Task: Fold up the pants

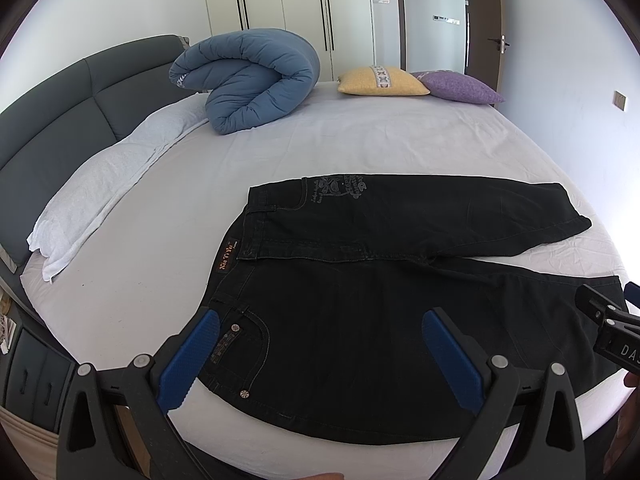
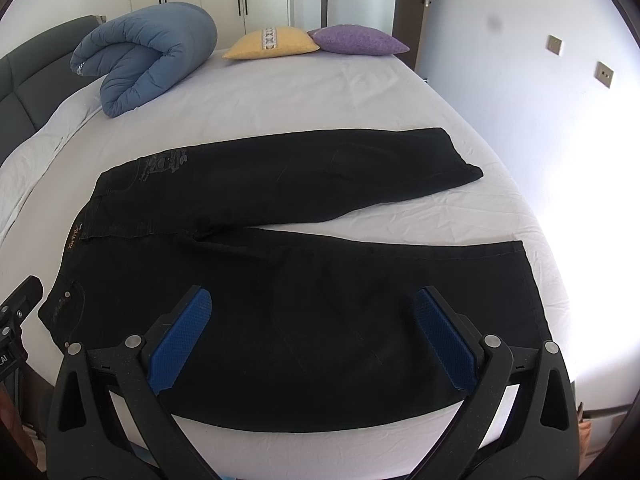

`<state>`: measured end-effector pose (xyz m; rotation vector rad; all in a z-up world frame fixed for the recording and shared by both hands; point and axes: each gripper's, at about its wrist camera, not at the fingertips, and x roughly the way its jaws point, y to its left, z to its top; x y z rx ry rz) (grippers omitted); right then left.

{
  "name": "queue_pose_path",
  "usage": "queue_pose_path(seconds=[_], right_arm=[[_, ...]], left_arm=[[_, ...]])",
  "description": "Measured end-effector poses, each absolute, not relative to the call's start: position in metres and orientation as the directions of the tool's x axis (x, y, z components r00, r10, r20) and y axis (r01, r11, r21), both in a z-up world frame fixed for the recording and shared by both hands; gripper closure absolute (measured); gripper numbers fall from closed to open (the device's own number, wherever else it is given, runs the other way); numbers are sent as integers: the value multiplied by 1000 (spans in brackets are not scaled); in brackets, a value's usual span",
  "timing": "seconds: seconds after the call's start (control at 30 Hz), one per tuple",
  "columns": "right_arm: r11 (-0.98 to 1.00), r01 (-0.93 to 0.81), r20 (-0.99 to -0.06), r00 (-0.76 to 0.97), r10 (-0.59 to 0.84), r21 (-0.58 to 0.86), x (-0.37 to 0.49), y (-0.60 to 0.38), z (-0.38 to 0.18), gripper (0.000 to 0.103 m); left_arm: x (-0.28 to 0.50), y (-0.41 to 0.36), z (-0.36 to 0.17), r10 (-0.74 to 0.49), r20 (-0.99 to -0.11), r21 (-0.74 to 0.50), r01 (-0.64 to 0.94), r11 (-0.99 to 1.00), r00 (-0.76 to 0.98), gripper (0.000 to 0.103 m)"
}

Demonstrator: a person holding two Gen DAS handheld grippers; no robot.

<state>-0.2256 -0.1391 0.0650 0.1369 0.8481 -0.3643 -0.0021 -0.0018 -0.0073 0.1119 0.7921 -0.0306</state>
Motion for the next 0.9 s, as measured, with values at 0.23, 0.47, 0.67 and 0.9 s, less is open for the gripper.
queue_pose_path(seconds=[0.23, 0.47, 0.67, 0.9], right_arm=[[953, 304, -777, 602, -186, 8, -215, -142, 59, 0], [965, 141, -804, 586, 98, 220, -178, -161, 59, 0], [946, 39, -743, 630, 226, 321, -136, -181, 66, 0], [970, -101, -810, 535, 241, 222, -50, -186, 48, 0]], left_arm=[[12, 2, -19, -46, -751, 46, 122, 991, 659, 0], [24, 3, -40, -115, -715, 72, 236, 969, 689, 0], [95, 29, -63, -168, -826, -52, 224, 973, 538, 0], [225, 38, -61, -122, -809, 128, 374, 919, 576, 0]])
